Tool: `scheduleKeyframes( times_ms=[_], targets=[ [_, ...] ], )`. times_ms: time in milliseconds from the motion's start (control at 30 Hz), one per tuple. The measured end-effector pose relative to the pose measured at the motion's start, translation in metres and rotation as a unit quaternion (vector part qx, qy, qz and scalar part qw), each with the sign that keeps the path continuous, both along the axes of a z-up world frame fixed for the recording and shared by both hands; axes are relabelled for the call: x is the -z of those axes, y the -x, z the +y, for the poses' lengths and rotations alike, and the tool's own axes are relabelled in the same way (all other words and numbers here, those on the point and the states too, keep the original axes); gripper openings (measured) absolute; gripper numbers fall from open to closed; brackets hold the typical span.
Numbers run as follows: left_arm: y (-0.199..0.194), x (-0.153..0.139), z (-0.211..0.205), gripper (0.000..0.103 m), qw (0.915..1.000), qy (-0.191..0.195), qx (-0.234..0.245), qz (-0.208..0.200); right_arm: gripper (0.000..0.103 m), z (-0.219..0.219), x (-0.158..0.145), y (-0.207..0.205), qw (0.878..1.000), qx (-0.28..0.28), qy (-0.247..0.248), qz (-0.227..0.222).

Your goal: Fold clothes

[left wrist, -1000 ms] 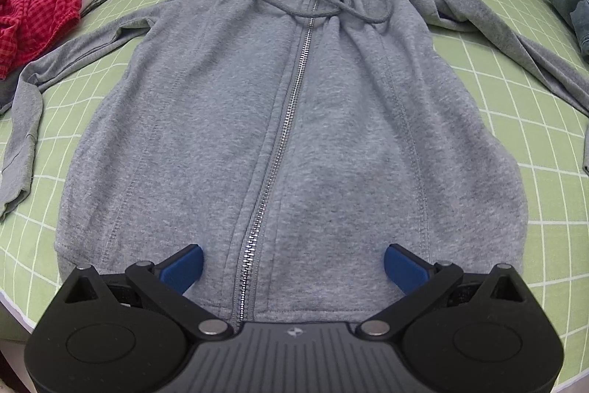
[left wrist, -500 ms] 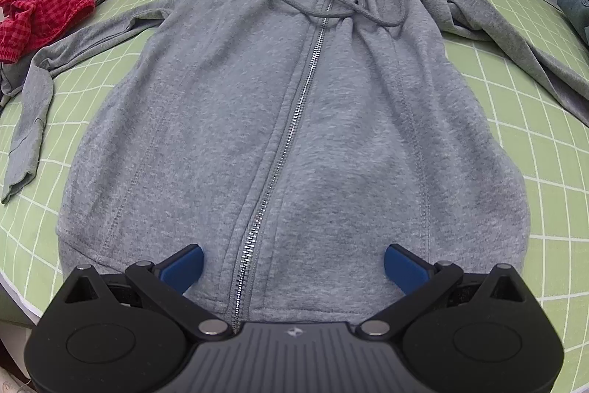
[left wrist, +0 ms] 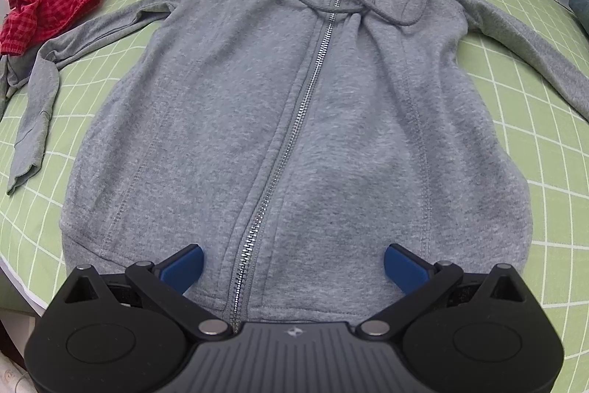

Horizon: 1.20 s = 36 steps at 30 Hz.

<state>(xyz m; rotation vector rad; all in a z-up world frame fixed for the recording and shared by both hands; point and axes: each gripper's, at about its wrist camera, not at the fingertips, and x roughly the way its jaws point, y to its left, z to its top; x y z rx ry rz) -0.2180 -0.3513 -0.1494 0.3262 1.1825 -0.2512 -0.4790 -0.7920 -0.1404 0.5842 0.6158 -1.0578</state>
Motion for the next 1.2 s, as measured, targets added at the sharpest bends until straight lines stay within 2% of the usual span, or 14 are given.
scheduleKeyframes(
  times_ms=[67,133,200,267,333,533,633,700,733,800,833,900,1033,1200],
  targets=[
    [-0.001,0.000,0.000,0.103,1.0000,0.001,0.000,0.001,0.036,0.009,0.001,-0.002,1.000,-0.008,0.014,0.012],
    [-0.001,0.000,0.001,0.103,1.0000,0.002,-0.001,0.004,0.044,0.017,0.002,-0.003,0.999,-0.016,0.027,0.024],
    [-0.002,0.000,0.002,0.103,1.0000,0.006,-0.003,0.005,0.047,0.026,0.004,-0.005,0.998,-0.024,0.041,0.036],
    [-0.001,0.000,0.002,0.103,0.9999,0.008,-0.006,0.004,0.064,0.034,0.005,-0.006,0.997,-0.032,0.055,0.048],
    [-0.001,0.000,0.002,0.103,0.9999,0.007,-0.008,0.001,0.074,0.042,0.007,-0.010,0.995,-0.051,0.063,0.055],
    [0.001,0.000,0.000,0.103,0.9999,0.001,-0.014,-0.001,0.080,0.057,0.019,-0.031,0.990,-0.111,0.046,0.066],
    [0.001,0.000,0.000,0.103,0.9999,0.000,-0.016,-0.001,0.080,0.062,0.024,-0.039,0.987,-0.122,0.058,0.089],
    [-0.002,0.000,-0.002,0.103,0.9999,-0.001,-0.016,-0.002,0.078,0.063,0.026,-0.042,0.985,-0.126,0.062,0.097],
    [-0.001,0.000,-0.002,0.103,0.9999,-0.002,-0.016,-0.002,0.072,0.062,0.024,-0.040,0.986,-0.126,0.060,0.093],
    [0.000,0.000,-0.002,0.103,0.9999,-0.001,-0.016,-0.003,0.045,0.060,0.022,-0.037,0.987,-0.127,0.057,0.084],
    [0.000,0.000,-0.001,0.103,0.9999,-0.001,-0.017,-0.004,0.026,0.058,0.021,-0.036,0.987,-0.127,0.055,0.080],
    [0.000,0.000,-0.001,0.103,0.9998,-0.001,-0.017,-0.005,0.013,0.056,0.018,-0.033,0.988,-0.127,0.052,0.071],
    [-0.001,-0.001,-0.001,0.103,0.9998,-0.001,-0.018,-0.001,0.010,0.059,0.000,-0.027,0.989,-0.128,0.059,0.054],
    [-0.002,-0.001,-0.002,0.103,0.9998,-0.002,-0.019,0.004,0.010,0.061,-0.049,-0.018,0.989,-0.130,0.069,0.014]
  ],
)
